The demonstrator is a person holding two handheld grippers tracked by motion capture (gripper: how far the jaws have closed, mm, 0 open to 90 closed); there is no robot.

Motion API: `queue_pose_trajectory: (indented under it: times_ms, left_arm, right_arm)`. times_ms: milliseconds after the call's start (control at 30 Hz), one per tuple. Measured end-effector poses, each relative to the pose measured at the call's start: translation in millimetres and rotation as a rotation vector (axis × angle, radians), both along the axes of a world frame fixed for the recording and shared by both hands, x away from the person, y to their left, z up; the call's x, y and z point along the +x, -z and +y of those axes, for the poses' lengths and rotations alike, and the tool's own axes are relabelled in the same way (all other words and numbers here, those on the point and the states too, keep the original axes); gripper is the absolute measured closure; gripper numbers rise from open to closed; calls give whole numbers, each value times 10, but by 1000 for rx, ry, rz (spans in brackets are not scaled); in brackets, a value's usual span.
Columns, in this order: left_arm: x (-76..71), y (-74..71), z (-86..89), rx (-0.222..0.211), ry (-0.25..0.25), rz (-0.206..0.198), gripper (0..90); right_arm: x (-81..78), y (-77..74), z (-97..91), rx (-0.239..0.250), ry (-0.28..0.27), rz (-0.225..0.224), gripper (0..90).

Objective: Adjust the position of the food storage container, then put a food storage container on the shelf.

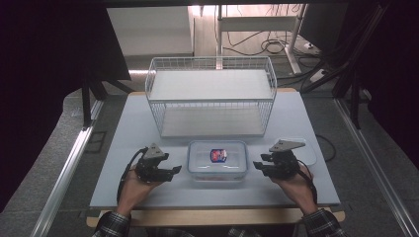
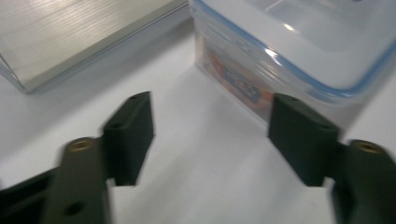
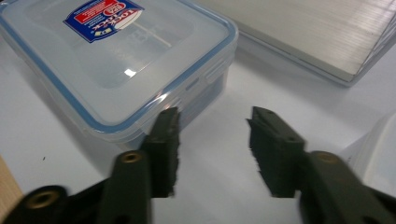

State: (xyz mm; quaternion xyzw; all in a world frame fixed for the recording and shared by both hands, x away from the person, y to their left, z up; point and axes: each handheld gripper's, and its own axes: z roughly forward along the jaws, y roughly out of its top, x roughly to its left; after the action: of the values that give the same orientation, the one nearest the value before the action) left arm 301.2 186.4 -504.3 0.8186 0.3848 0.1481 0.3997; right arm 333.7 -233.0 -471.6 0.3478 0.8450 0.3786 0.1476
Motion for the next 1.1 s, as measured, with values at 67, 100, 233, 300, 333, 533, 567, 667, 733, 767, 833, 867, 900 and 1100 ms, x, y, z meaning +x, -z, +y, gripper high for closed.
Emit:
queue_pose_trajectory:
  times_ms: [67, 100, 233, 300, 333, 533, 567, 667, 733, 767, 833, 867, 900, 1100]
  left_arm:
    - [-7, 6, 0, 1, -6, -2, 178]
    - [-4, 12, -6, 8, -2, 1, 149]
    - [23, 54, -70, -14, 2, 11, 95]
    - [26, 67, -82, 7, 6, -2, 84]
    - [27, 76, -87, 24, 11, -14, 84]
    - [47, 89, -108, 74, 29, -38, 47]
    - [55, 55, -115, 66, 19, -13, 53]
    - [60, 16, -121, 55, 17, -2, 63]
    - [71, -23, -127, 49, 16, 8, 60]
    - [78, -38, -132, 47, 20, 13, 54]
    - [91, -67, -154, 54, 27, 16, 40]
    - [98, -80, -168, 59, 29, 17, 35]
    - [119, -102, -184, 37, 43, 28, 20]
    - [224, -139, -232, -32, 63, 52, 67]
  right_arm:
    - [7, 4, -8, 8, -4, 2, 471]
    - [19, 0, -14, 16, -6, 1, 398]
    - [33, -21, -10, 41, -18, -5, 295]
    - [47, -25, -11, 59, -29, -4, 254]
    - [47, -25, -11, 59, -29, -4, 254]
    - [69, -1, 34, 85, -57, 7, 103]
    - [71, 1, 43, 87, -60, 4, 98]
    - [74, -5, 62, 92, -64, 3, 86]
    - [78, -18, 81, 89, -67, -2, 72]
    - [78, -33, 105, 85, -64, -4, 45]
    - [77, -39, 121, 77, -67, -1, 32]
    - [76, -43, 137, 74, -65, -4, 24]
    - [80, -49, 166, 82, -53, 1, 19]
    - [137, -76, 251, 75, -54, 62, 87]
